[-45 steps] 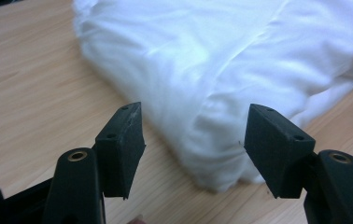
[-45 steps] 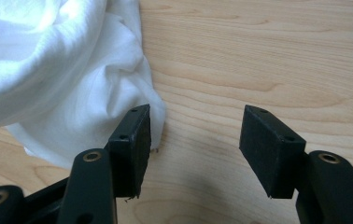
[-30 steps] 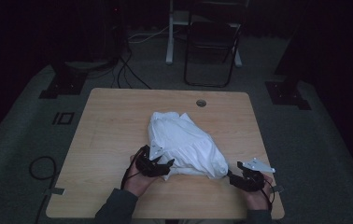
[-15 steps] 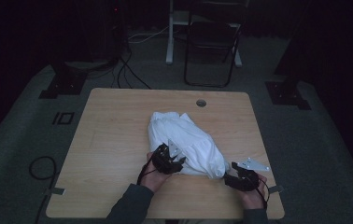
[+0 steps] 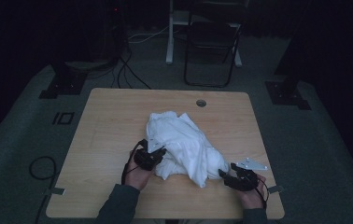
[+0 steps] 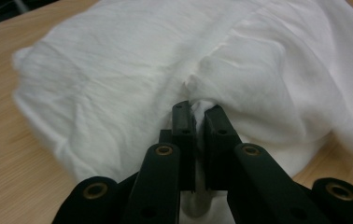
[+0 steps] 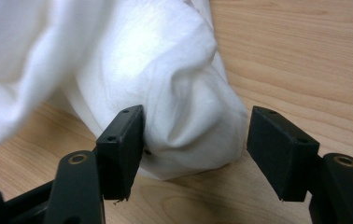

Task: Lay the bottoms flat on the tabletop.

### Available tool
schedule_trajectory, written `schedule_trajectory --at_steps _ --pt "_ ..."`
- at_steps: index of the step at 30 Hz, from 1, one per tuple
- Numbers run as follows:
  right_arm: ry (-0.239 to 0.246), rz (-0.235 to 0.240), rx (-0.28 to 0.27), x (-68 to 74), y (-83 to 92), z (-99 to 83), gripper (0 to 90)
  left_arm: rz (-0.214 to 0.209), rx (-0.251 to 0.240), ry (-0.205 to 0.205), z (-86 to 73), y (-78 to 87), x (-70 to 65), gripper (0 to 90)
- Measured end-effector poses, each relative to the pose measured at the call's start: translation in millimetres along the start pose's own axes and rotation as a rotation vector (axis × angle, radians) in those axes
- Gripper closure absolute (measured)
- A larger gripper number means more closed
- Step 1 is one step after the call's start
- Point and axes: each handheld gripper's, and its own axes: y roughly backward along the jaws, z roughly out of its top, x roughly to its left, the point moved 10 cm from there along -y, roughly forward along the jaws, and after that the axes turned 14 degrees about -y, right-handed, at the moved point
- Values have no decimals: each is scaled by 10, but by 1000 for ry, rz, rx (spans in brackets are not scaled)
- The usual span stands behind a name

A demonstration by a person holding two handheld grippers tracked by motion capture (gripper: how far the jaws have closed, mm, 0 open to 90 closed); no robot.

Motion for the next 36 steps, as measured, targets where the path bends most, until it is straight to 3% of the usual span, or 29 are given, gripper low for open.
schedule_trajectory --at_steps 2,3,6,8,9,10,13,14,15,16,19,21,22,24,25,26,29,31,36 --pt "1 -1 3 0 -4 -4 368 0 0 0 0 0 0 851" --pt "3 1 7 5 -11 -11 413 20 -5 37 -77 95 123 852" --pt "6 -2 7 10 -18 -15 472 57 -1 85 -232 245 331 852" --pt "18 0 10 28 -21 -18 566 80 4 110 -329 319 440 852" --pt "32 8 15 45 -25 -25 663 100 9 149 -450 397 564 853" --pt "32 8 15 45 -25 -25 663 100 9 149 -450 397 564 853" --pt "55 -6 21 50 -28 -33 755 140 32 233 -730 514 776 855" --pt "55 -6 21 50 -28 -33 755 140 32 233 -730 514 776 856" --pt "57 -8 22 45 -24 -32 774 154 61 270 -897 527 847 857" --pt "57 -8 22 45 -24 -32 774 154 61 270 -897 527 847 857" --pt "57 -7 25 41 -26 -36 782 159 106 319 -1131 498 894 856" --pt "57 -7 26 42 -27 -39 783 158 118 338 -1228 479 892 840" --pt "58 -8 28 43 -28 -42 783 161 115 341 -1264 485 889 791" --pt "58 -7 28 42 -27 -42 782 167 117 343 -1271 501 893 754" --pt "56 -5 29 42 -27 -44 779 175 108 344 -1250 553 902 669" --pt "56 -5 30 42 -26 -46 777 176 99 340 -1225 583 902 642" --pt "56 -3 30 43 -28 -47 772 187 89 322 -1159 643 899 601" --pt "56 -4 30 45 -28 -46 768 199 76 305 -1072 693 894 556" --pt "56 -5 29 46 -32 -47 764 183 9 256 -731 765 831 502"
